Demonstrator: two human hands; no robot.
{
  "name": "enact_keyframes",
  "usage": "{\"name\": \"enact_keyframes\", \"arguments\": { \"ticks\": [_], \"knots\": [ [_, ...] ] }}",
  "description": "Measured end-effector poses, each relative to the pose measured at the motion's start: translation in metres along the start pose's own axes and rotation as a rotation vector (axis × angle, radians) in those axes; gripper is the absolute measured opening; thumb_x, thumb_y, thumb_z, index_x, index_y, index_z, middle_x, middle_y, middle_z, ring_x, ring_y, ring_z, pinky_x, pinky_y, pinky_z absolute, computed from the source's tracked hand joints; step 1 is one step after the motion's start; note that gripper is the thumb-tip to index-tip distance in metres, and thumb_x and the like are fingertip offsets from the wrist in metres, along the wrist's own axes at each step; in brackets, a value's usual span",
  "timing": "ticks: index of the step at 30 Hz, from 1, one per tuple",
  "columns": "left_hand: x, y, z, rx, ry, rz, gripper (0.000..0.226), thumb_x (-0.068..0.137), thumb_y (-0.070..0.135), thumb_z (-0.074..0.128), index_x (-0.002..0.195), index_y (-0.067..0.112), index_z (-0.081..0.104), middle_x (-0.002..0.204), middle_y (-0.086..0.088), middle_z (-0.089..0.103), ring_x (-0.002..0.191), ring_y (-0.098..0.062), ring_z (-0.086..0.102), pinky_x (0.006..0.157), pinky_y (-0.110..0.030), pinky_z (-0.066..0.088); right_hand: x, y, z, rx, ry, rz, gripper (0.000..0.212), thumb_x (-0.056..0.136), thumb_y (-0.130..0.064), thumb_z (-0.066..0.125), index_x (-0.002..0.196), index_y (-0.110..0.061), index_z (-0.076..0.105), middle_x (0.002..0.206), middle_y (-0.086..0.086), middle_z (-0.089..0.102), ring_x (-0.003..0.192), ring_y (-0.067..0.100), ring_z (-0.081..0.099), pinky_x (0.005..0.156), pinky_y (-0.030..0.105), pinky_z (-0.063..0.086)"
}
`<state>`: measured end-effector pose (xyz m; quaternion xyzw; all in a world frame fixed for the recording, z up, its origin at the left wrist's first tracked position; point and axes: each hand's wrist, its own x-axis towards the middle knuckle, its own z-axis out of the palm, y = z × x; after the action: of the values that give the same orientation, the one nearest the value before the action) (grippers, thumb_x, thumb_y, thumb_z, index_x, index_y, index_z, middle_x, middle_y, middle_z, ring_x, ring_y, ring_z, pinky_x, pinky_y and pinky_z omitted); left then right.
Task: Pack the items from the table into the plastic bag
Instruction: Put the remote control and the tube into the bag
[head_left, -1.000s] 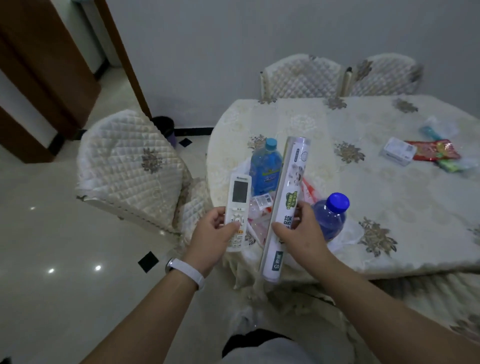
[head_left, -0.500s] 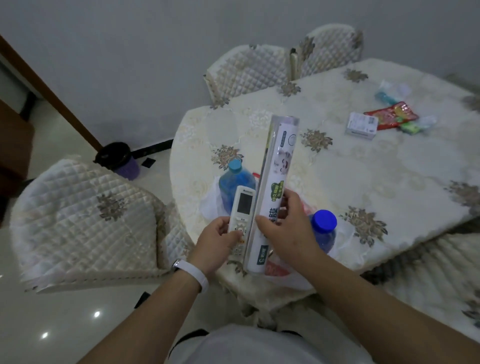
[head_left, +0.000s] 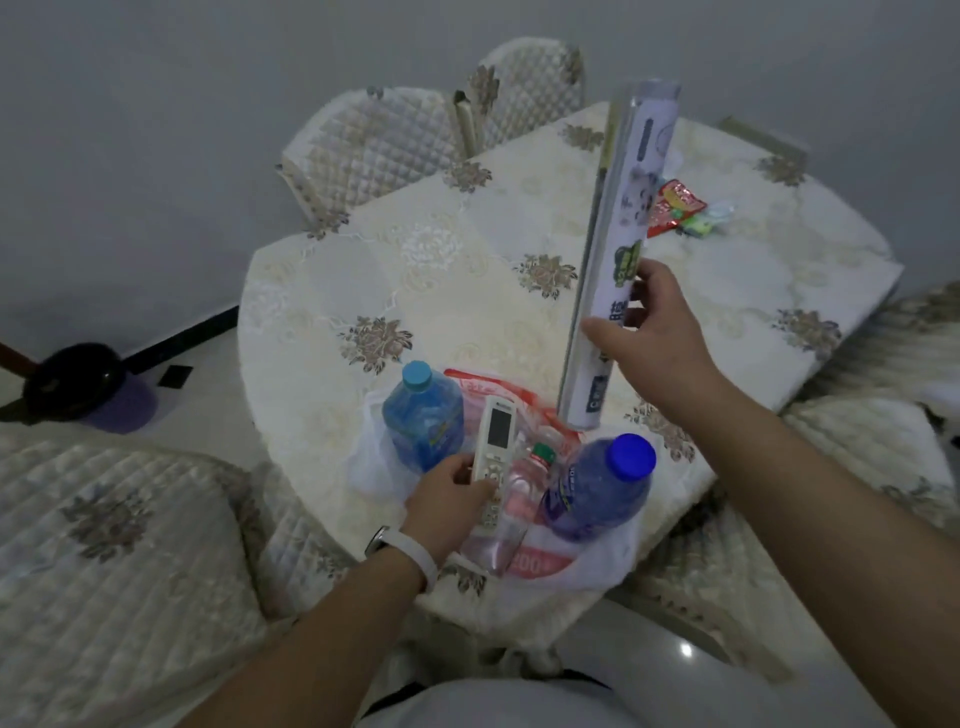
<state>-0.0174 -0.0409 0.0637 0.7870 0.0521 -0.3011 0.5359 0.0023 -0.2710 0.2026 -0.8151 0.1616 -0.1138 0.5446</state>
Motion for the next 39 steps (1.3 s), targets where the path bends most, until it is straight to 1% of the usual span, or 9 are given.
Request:
{"name": "enact_keyframes", "arguments": {
  "ticks": [3, 6, 12, 16, 19, 24, 32, 34, 39],
  "knots": [
    [0.01, -0.005, 0.004, 0.078, -0.001, 0.019, 0.024, 0.07, 0.052, 0.062, 0.093, 0.057, 0.064, 0.092, 0.019, 0.073, 0.09, -0.012, 0.07, 0.088, -0.046, 0.054, 0.017, 0.03, 0.002, -0.152, -0.151, 0.045, 0.059, 0.083, -0.017, 0.071, 0.134, -0.026, 0.044, 0.113, -0.005, 0.06, 0.091, 0.008, 0.063, 0.067, 0.022, 0.051],
    [0.014, -0.006, 0.007, 0.151, 0.018, 0.037, 0.02, 0.071, 0.057, 0.056, 0.091, 0.06, 0.062, 0.091, 0.019, 0.072, 0.088, -0.01, 0.069, 0.088, -0.046, 0.053, 0.028, 0.064, 0.014, -0.302, -0.359, 0.061, 0.066, 0.081, -0.018, 0.074, 0.138, -0.023, 0.043, 0.119, -0.002, 0.058, 0.087, 0.009, 0.062, 0.067, 0.024, 0.05],
    [0.005, 0.002, 0.015, 0.436, 0.136, 0.197, 0.019, 0.089, 0.035, 0.058, 0.107, 0.034, 0.065, 0.091, 0.011, 0.07, 0.079, -0.004, 0.063, 0.076, -0.037, 0.055, 0.04, 0.103, 0.043, -0.475, -0.681, 0.032, 0.066, 0.079, -0.021, 0.074, 0.138, -0.026, 0.045, 0.122, -0.003, 0.058, 0.093, 0.016, 0.061, 0.077, 0.027, 0.046],
    [0.003, -0.002, 0.013, 0.576, 0.167, 0.274, 0.033, 0.091, 0.029, 0.057, 0.124, 0.03, 0.06, 0.113, 0.004, 0.066, 0.101, -0.014, 0.059, 0.085, -0.033, 0.05, 0.044, 0.115, 0.051, -0.494, -0.794, 0.036, 0.066, 0.08, -0.021, 0.072, 0.139, -0.028, 0.043, 0.119, -0.004, 0.055, 0.096, 0.017, 0.06, 0.081, 0.029, 0.05],
    [-0.002, -0.007, 0.014, 0.667, 0.196, 0.263, 0.046, 0.092, 0.027, 0.058, 0.138, 0.023, 0.052, 0.126, -0.001, 0.06, 0.113, -0.017, 0.054, 0.093, -0.024, 0.041, 0.042, 0.12, 0.054, -0.45, -0.828, 0.039, 0.064, 0.081, -0.021, 0.071, 0.138, -0.03, 0.041, 0.113, -0.004, 0.055, 0.092, 0.017, 0.061, 0.077, 0.027, 0.05],
    [-0.009, -0.003, 0.018, 0.625, 0.258, 0.246, 0.046, 0.09, 0.023, 0.062, 0.135, 0.019, 0.054, 0.13, 0.0, 0.059, 0.118, -0.016, 0.054, 0.091, -0.015, 0.032, 0.042, 0.128, 0.045, -0.447, -0.874, 0.061, 0.063, 0.081, -0.028, 0.074, 0.135, -0.031, 0.042, 0.112, -0.004, 0.061, 0.093, 0.014, 0.063, 0.077, 0.027, 0.053],
    [-0.014, 0.001, 0.023, 0.607, 0.272, 0.254, 0.044, 0.091, 0.022, 0.06, 0.134, 0.018, 0.054, 0.129, 0.002, 0.057, 0.117, -0.012, 0.052, 0.093, -0.017, 0.035, 0.038, 0.14, 0.033, -0.507, -0.907, 0.071, 0.063, 0.079, -0.035, 0.076, 0.134, -0.026, 0.046, 0.114, -0.004, 0.062, 0.091, 0.013, 0.06, 0.075, 0.027, 0.049],
    [-0.016, 0.001, 0.024, 0.606, 0.279, 0.277, 0.044, 0.09, 0.021, 0.061, 0.134, 0.017, 0.055, 0.13, 0.002, 0.056, 0.118, -0.013, 0.052, 0.096, -0.019, 0.036, 0.034, 0.143, 0.031, -0.474, -0.875, 0.073, 0.063, 0.08, -0.038, 0.076, 0.134, -0.025, 0.046, 0.116, -0.003, 0.061, 0.092, 0.013, 0.059, 0.074, 0.025, 0.044],
    [-0.021, 0.005, 0.025, 0.618, 0.294, 0.374, 0.042, 0.088, 0.017, 0.062, 0.13, 0.015, 0.058, 0.125, 0.002, 0.058, 0.11, -0.009, 0.052, 0.091, -0.017, 0.035, 0.029, 0.151, 0.019, -0.451, -0.713, 0.073, 0.065, 0.086, -0.054, 0.064, 0.141, -0.025, 0.045, 0.128, 0.001, 0.056, 0.105, 0.017, 0.055, 0.088, 0.03, 0.044]
  ]
}}
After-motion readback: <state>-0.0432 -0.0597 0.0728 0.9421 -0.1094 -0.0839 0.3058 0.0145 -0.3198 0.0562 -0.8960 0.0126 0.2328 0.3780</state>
